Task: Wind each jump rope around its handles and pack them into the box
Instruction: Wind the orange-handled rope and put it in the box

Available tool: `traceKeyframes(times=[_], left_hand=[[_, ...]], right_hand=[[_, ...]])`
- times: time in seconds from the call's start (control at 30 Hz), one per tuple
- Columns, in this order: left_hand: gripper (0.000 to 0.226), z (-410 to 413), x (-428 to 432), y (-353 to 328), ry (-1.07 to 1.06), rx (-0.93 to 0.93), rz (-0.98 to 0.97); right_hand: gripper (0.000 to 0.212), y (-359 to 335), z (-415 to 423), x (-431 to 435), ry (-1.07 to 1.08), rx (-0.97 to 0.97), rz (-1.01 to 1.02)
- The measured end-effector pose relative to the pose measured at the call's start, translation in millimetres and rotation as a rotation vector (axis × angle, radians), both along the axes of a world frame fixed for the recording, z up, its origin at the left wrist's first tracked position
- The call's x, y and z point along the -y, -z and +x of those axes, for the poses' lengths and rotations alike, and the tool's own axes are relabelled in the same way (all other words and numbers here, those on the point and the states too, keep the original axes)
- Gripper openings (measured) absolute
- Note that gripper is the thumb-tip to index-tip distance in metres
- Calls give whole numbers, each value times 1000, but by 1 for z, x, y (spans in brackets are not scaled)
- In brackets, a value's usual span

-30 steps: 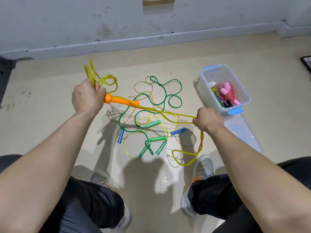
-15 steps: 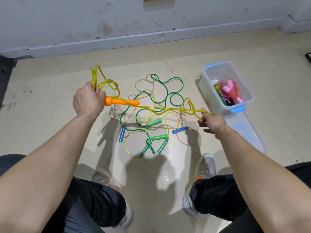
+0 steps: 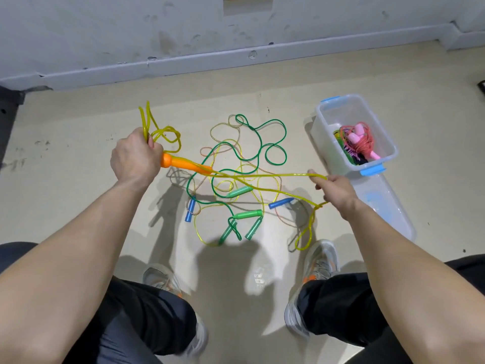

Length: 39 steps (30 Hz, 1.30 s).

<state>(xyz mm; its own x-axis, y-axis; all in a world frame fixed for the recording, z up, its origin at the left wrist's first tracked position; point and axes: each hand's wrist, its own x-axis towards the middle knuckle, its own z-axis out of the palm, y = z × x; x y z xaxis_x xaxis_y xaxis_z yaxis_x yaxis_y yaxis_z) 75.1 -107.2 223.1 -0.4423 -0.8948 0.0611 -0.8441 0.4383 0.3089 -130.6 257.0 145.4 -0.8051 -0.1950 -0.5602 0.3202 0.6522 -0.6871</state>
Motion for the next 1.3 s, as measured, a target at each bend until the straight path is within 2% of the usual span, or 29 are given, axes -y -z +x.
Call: traceKeyframes(times=[0.13, 0.2, 0.27, 0.37, 0.43, 0.5, 0.53, 0.6, 0.63, 0.7, 0.77, 0.83, 0.97, 1.17, 1.23, 1.3], left_hand=[[15, 0, -3, 5, 108, 45, -63], [14, -1, -6, 6, 137, 48, -59], [12, -3, -8, 6, 157, 27, 29], [22, -9, -21, 2, 169, -64, 302], [29, -16, -41, -7, 174, -130, 462], [31, -24, -59, -16, 194, -233, 628], [32, -27, -65, -19, 210, -277, 705], [29, -33, -78, -26, 249, -316, 771], [27, -36, -85, -31, 266, -324, 771], [28, -38, -99, -47, 284, -361, 756], [26, -40, -111, -59, 279, -420, 768], [25, -39, -119, -69, 257, -448, 789], [30, -31, -123, -77, 245, -441, 891], [17, -21, -116, -86, 212, -517, 1269], [17, -21, -116, -84, 182, -503, 1287], [12, -23, -113, -81, 167, -450, 1219]], right_hand=[[47, 0, 2, -2, -426, -211, 494], [47, -3, 6, -2, -490, -209, 644], [57, -2, 8, -1, -479, -169, 610], [78, -8, 12, 10, -473, -120, 581], [83, -24, 18, 28, -525, -127, 596], [74, -49, 23, 51, -564, -175, 487], [63, -65, 25, 64, -578, -208, 371], [21, -101, 35, 88, -547, -205, 70], [12, -120, 42, 99, -548, -164, -44], [21, -150, 57, 113, -645, -116, -123], [29, -170, 73, 118, -838, -144, -39], [32, -178, 86, 115, -904, -167, 0], [17, -183, 97, 105, -851, -34, -156], [10, -174, 100, 97, -682, 206, -411], [17, -167, 109, 98, -595, 235, -480], [18, -157, 121, 100, -517, 247, -514]])
